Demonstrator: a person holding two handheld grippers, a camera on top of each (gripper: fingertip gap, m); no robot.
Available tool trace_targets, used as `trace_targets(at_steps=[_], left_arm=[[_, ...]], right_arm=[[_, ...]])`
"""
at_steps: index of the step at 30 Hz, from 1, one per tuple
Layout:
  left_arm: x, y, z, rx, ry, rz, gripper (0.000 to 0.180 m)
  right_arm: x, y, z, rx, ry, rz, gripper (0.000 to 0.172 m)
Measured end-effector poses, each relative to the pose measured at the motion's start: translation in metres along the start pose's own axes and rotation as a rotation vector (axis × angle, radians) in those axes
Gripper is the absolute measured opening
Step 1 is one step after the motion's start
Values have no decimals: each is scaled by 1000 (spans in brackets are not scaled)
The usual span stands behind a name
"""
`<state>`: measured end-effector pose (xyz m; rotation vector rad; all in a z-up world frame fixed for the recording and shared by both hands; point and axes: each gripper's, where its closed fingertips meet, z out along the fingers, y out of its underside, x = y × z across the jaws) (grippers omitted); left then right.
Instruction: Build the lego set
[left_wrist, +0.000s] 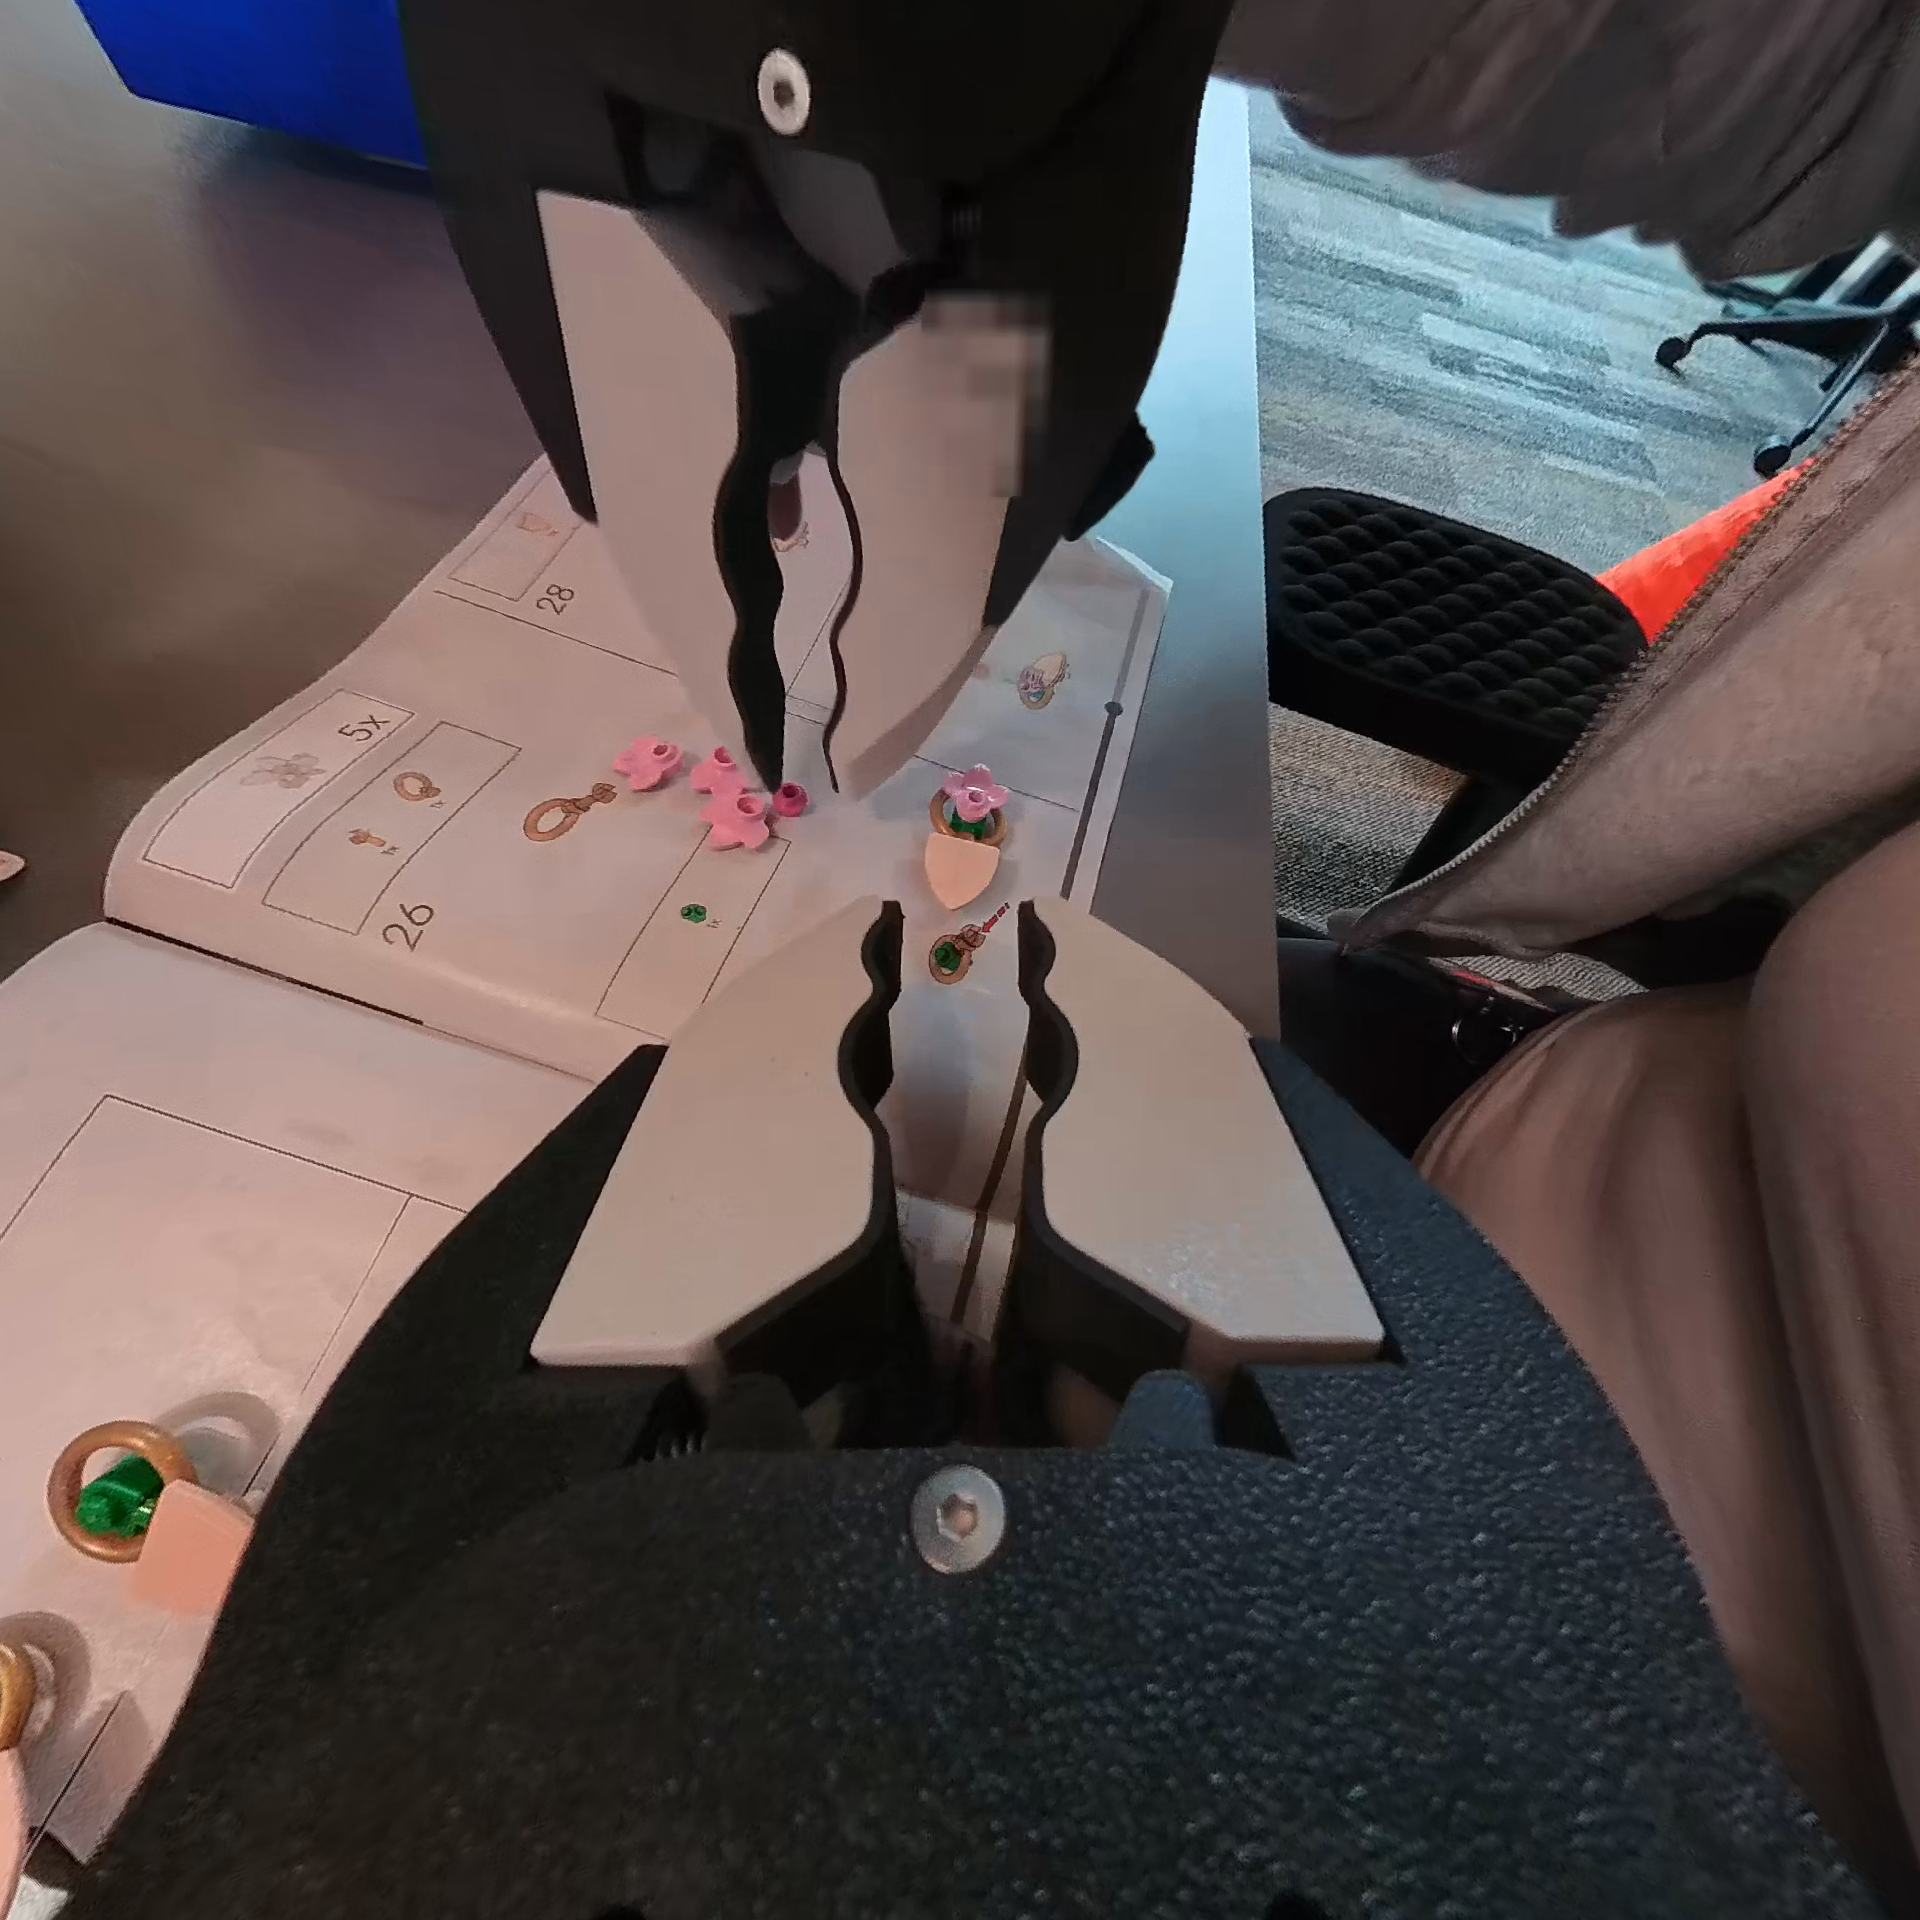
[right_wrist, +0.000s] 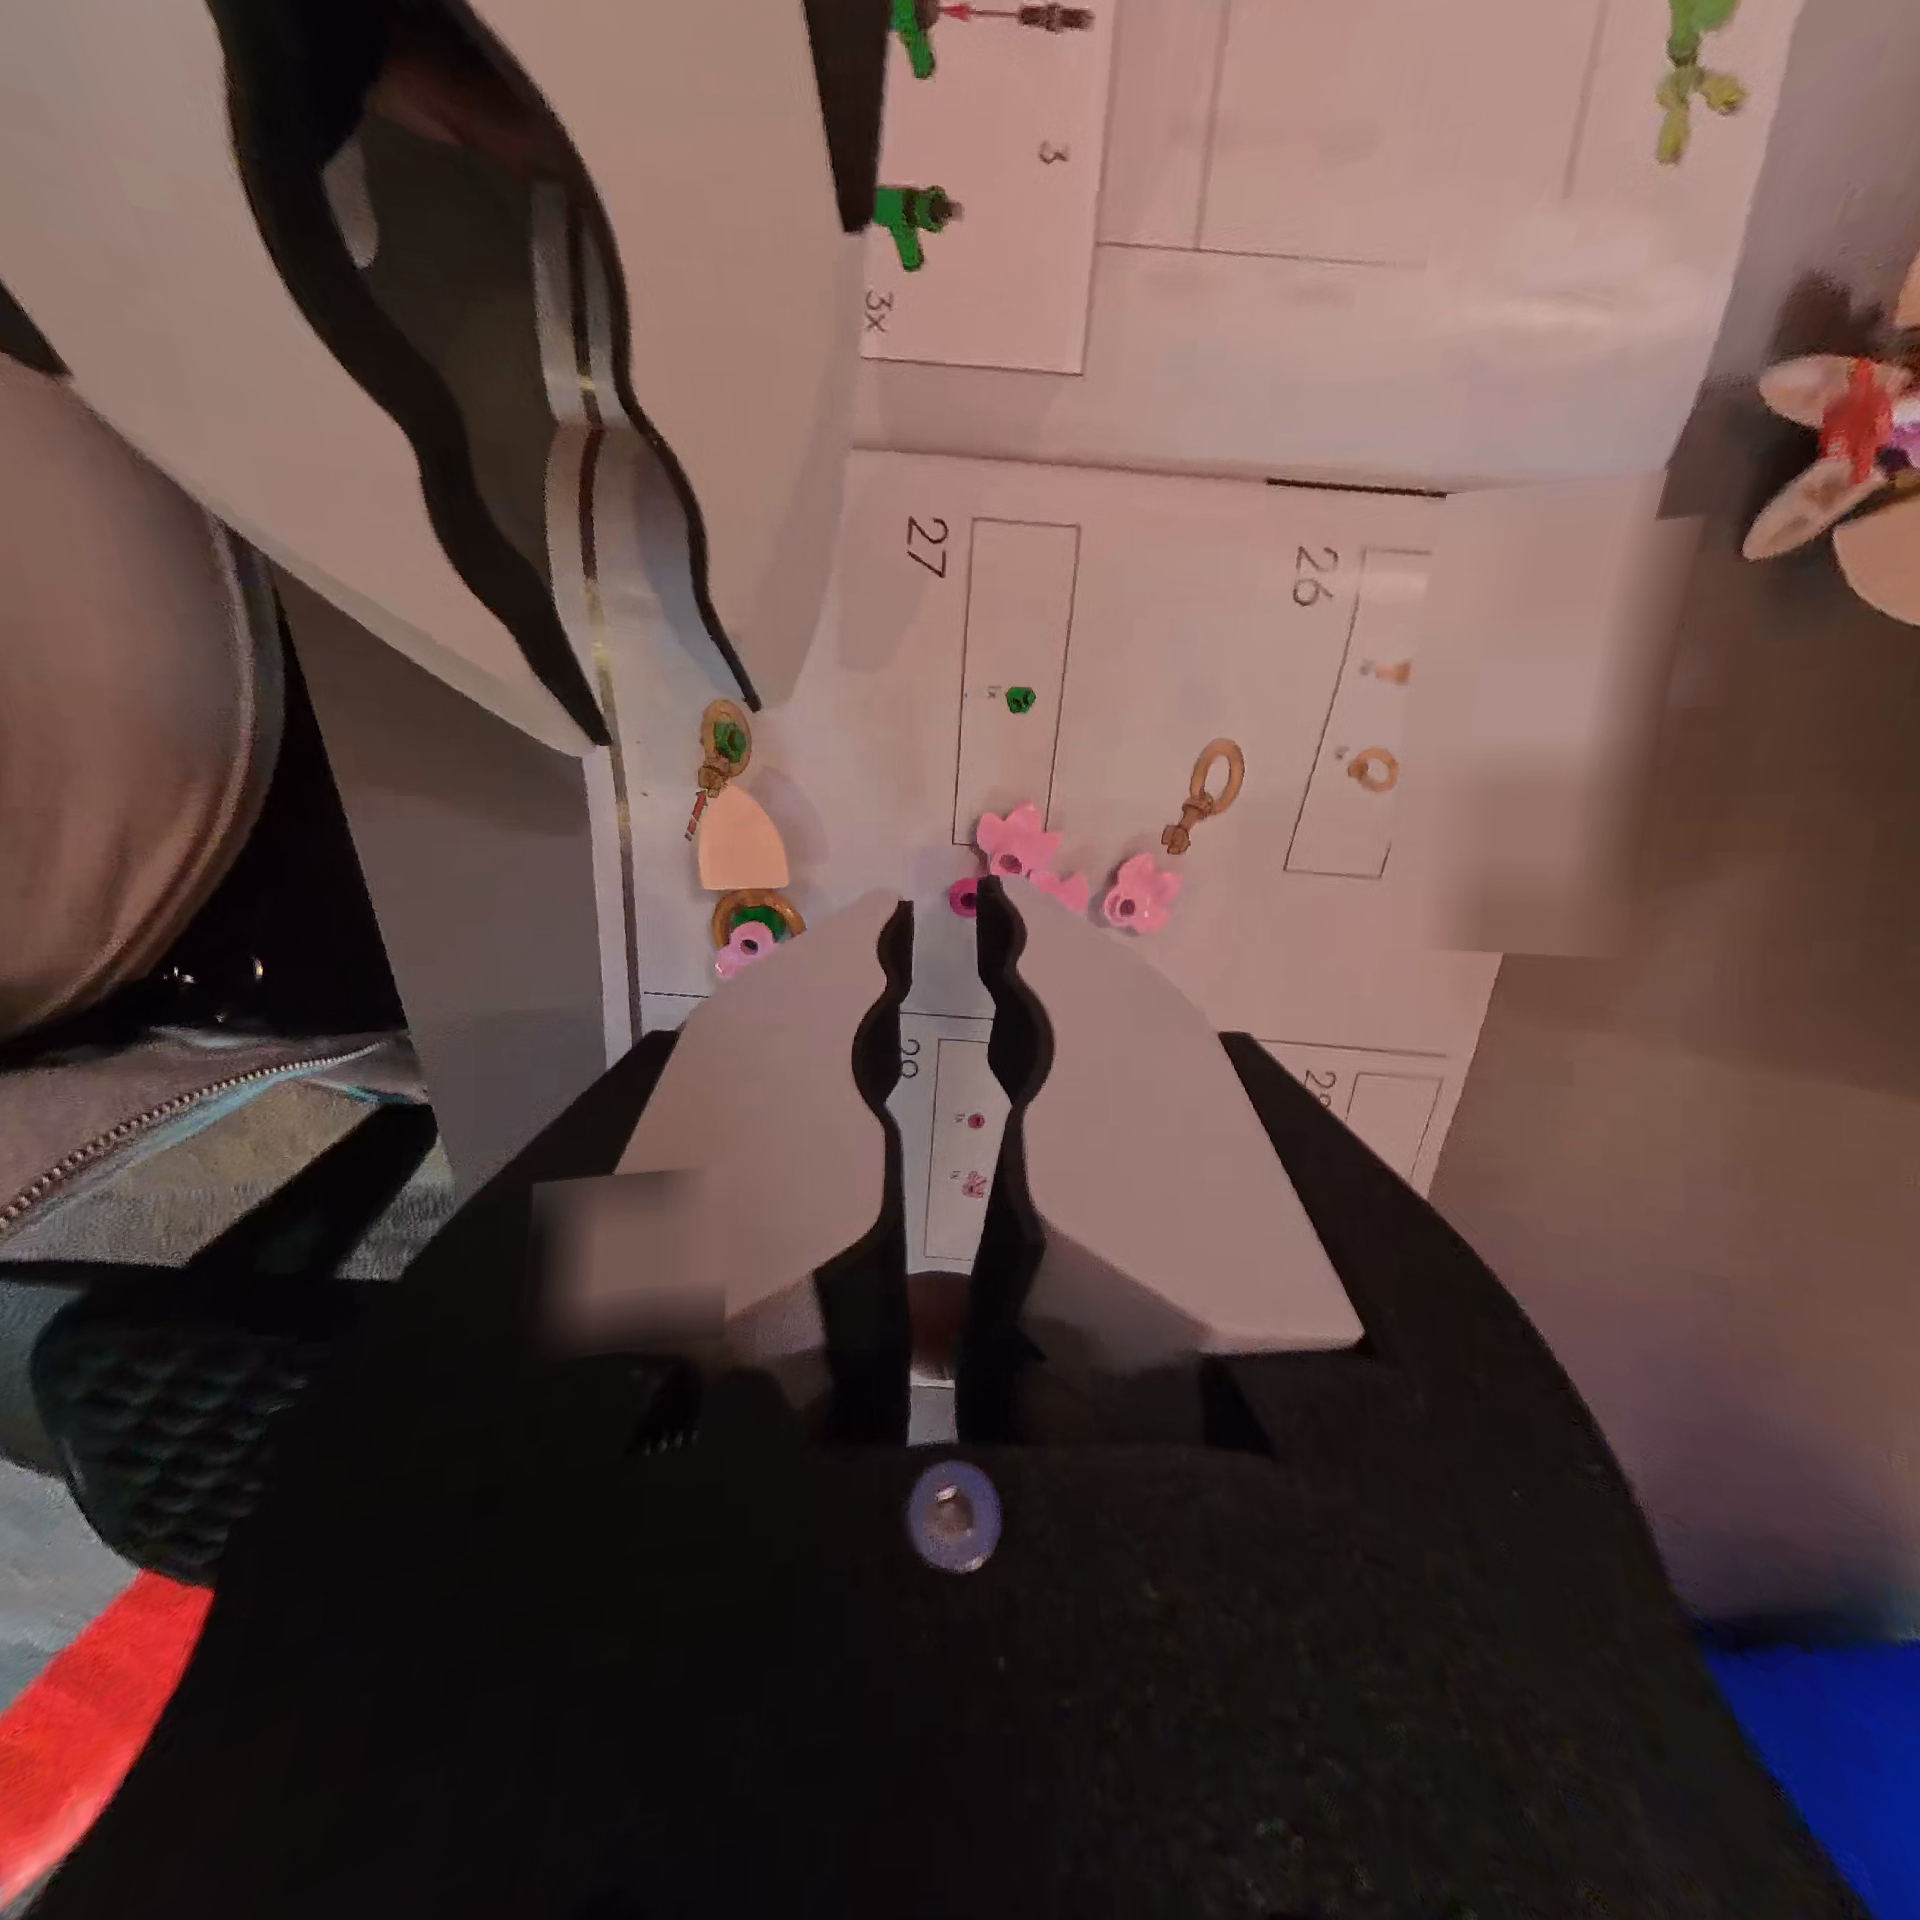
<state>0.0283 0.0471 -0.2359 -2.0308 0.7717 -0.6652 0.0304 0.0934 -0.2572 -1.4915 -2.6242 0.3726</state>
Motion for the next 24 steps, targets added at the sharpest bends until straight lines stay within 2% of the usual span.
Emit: trace_targets(at_steps=[5,24], left_arm=[[-1,0,-2,9,1,-14,21],[-1,1,-2,0,2,-12,21]], right_arm=[[2,6,5,-91,-11,-40,12],[4,5,9,-42,-29,-28,5]])
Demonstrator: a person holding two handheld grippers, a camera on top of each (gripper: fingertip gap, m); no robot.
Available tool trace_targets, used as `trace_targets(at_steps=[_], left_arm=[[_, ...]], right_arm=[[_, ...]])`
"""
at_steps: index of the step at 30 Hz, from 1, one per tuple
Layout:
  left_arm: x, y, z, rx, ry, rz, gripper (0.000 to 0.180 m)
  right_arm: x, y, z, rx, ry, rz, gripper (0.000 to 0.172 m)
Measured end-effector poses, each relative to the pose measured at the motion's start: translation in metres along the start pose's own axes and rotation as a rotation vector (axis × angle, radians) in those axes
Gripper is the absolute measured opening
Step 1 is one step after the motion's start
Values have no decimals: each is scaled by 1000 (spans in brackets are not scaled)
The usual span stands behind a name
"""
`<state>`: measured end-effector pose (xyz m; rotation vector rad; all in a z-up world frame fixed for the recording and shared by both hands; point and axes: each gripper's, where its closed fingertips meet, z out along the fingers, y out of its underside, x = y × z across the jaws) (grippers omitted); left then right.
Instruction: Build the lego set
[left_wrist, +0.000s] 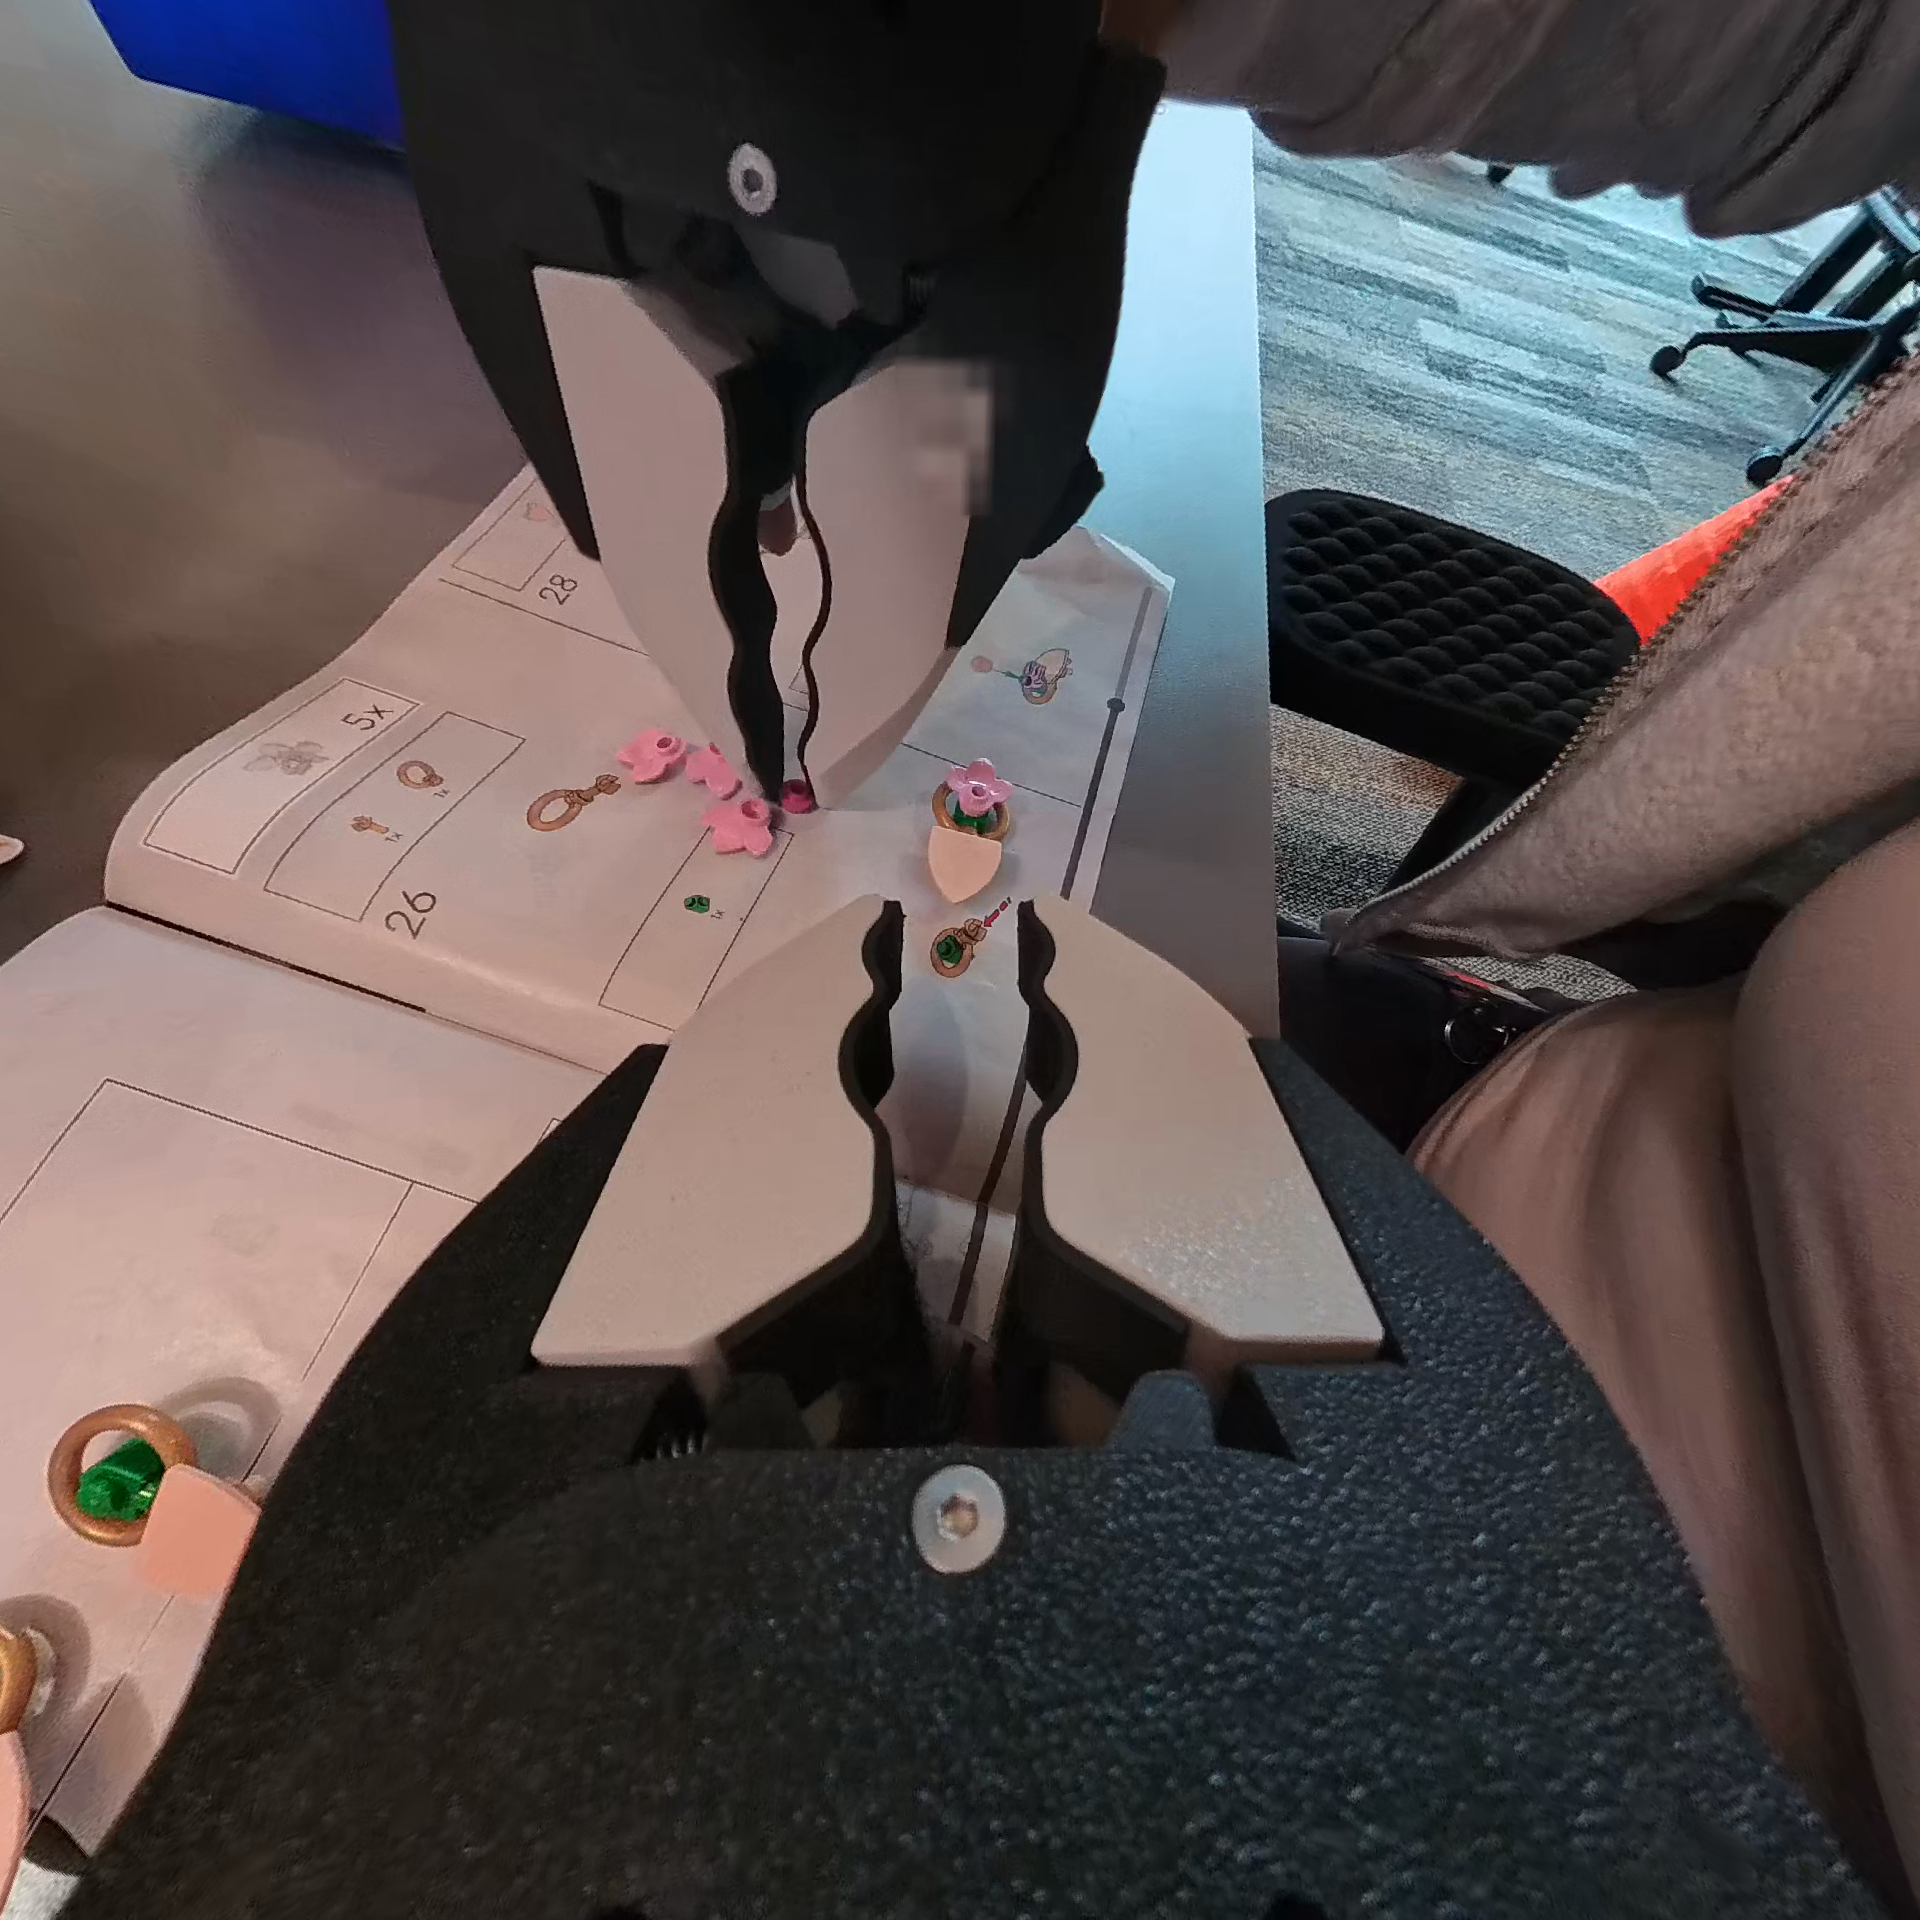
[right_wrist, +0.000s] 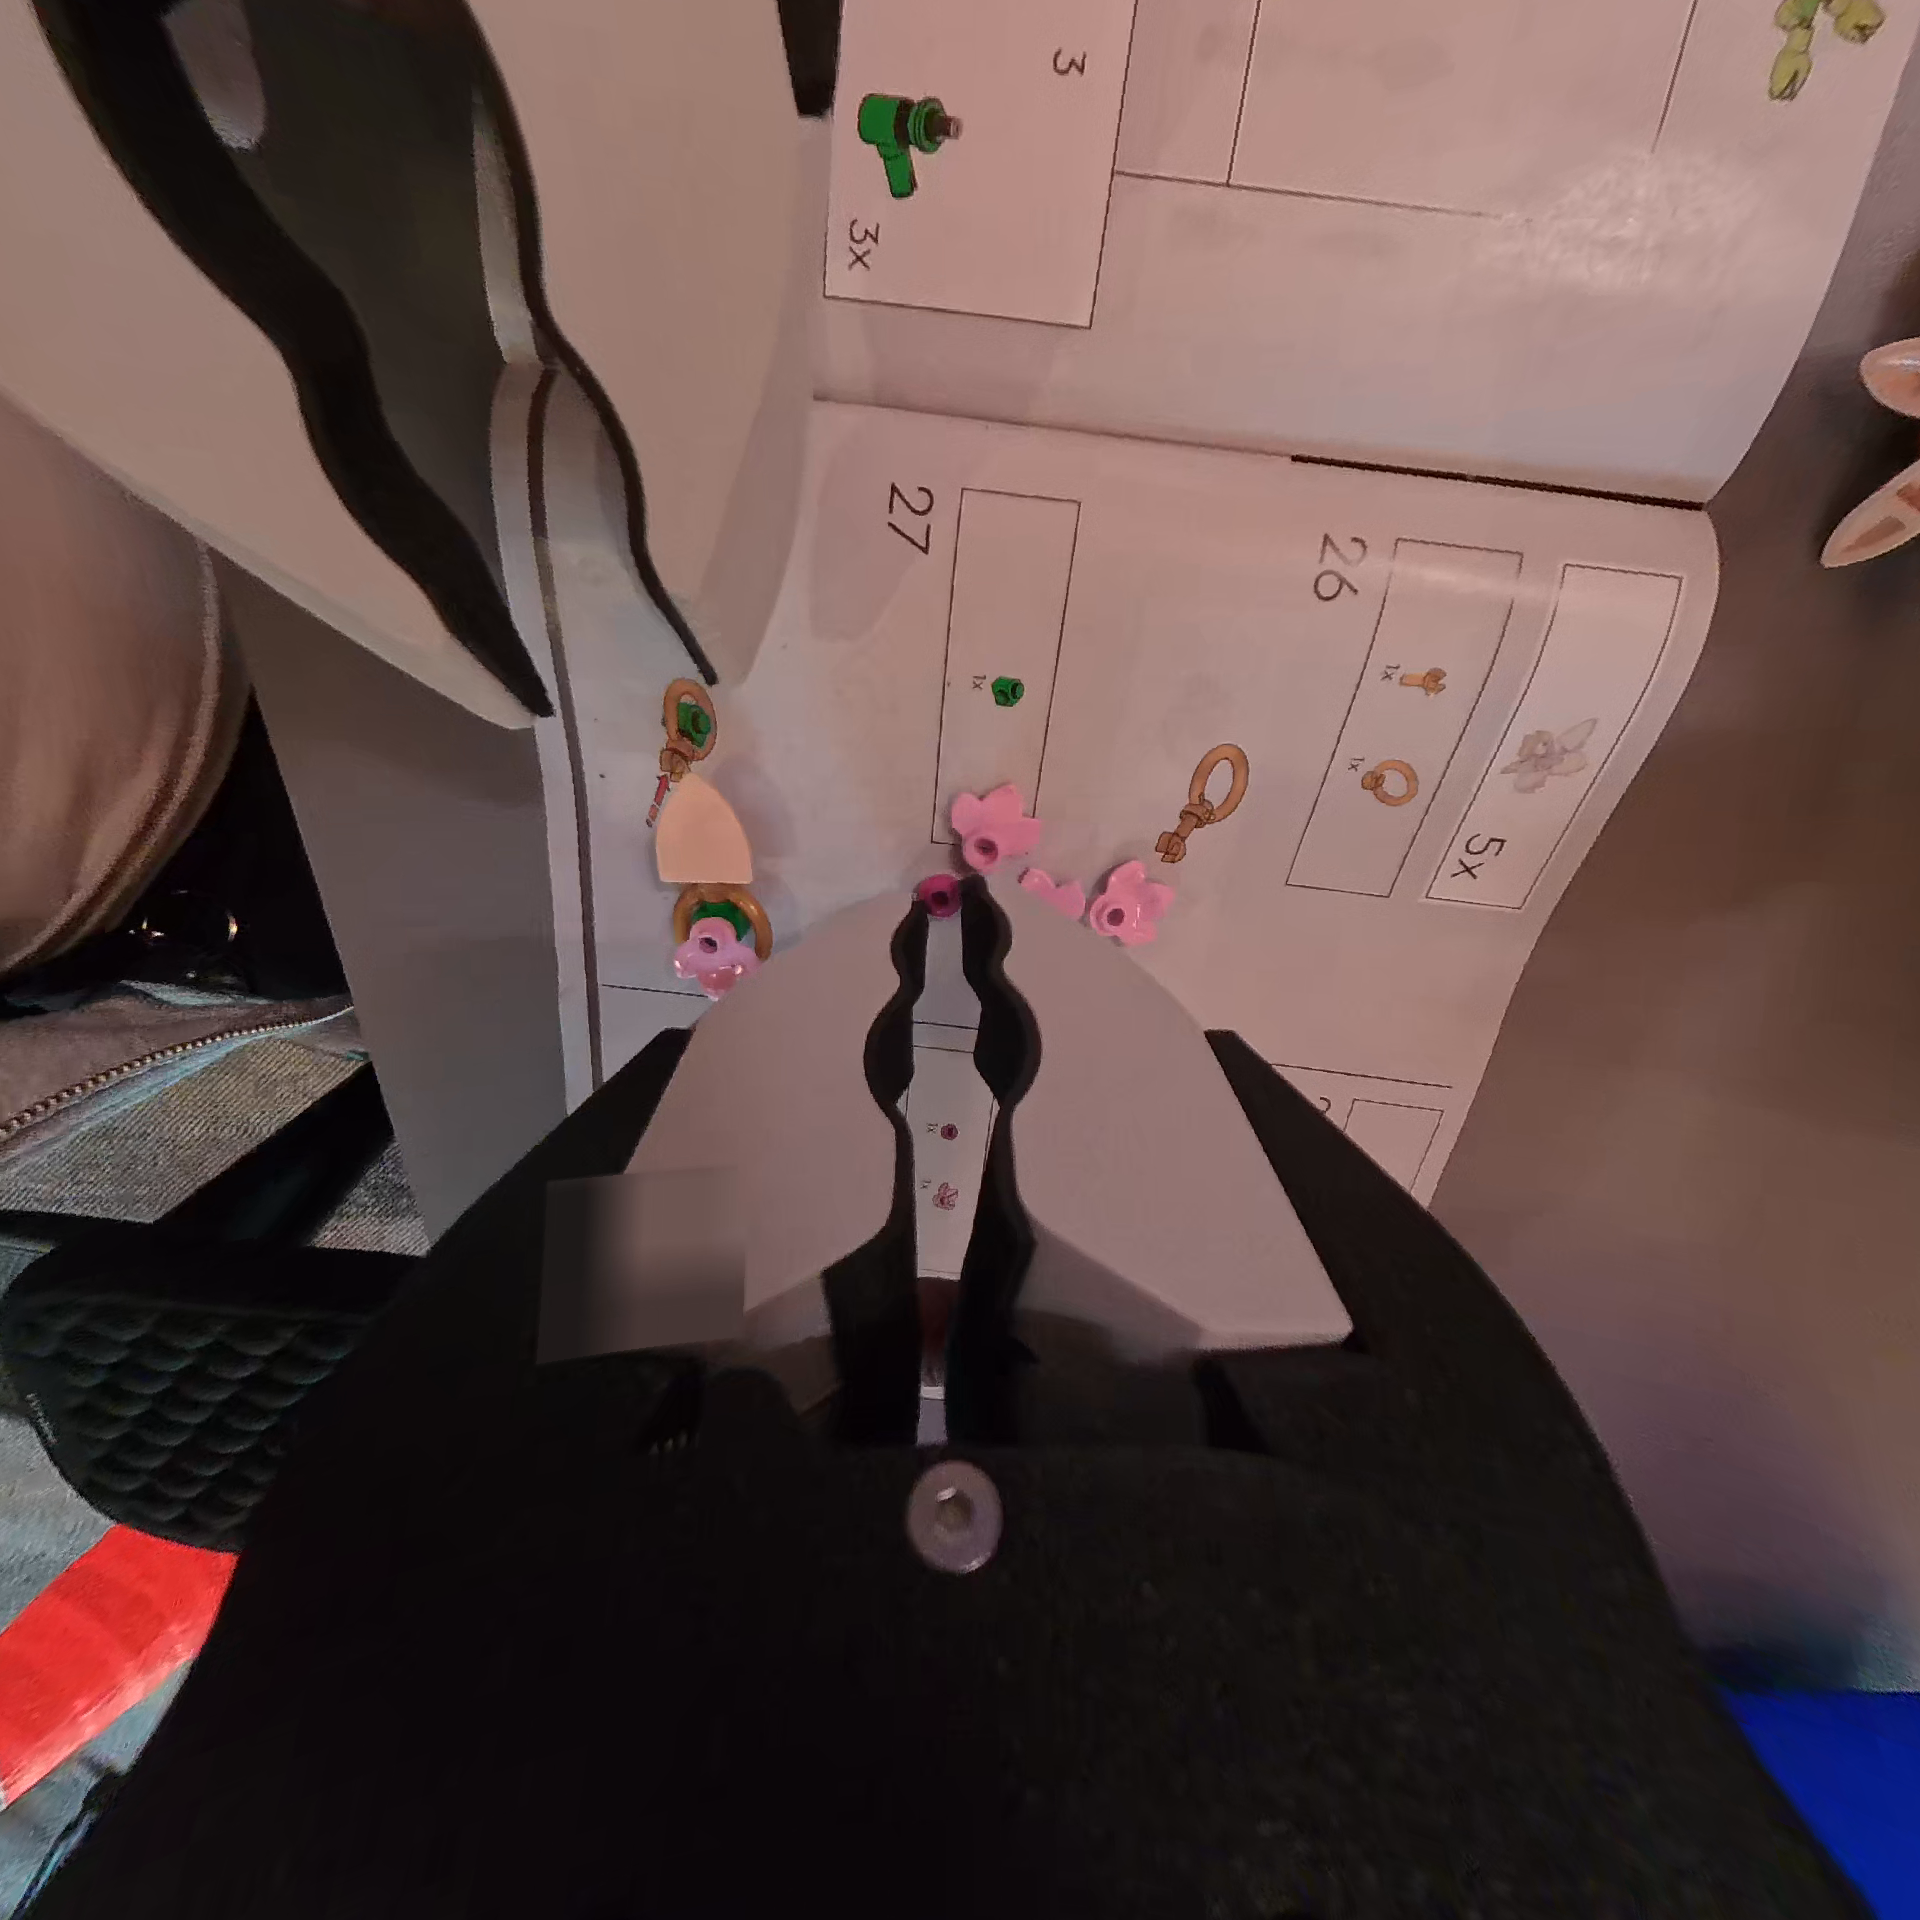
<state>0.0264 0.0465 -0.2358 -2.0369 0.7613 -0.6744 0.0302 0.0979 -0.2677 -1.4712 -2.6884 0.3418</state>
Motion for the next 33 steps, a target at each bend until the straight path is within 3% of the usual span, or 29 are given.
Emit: trace_targets(at_steps=[6,11,27,33], left_arm=[[0,1,1,-12,-5,7,21],[1,3,2,-23,-4,13,21],[1,4,3,-28,-8,13,21],[1,4,3,-30,-3,6,21]], right_arm=[[-18,-2,-16,104,8,25,5],[-36,4,-17,73,6,31,0],[-14,2,-11,71,27,58,2],[-22,20,-3,45,7,112,1]])
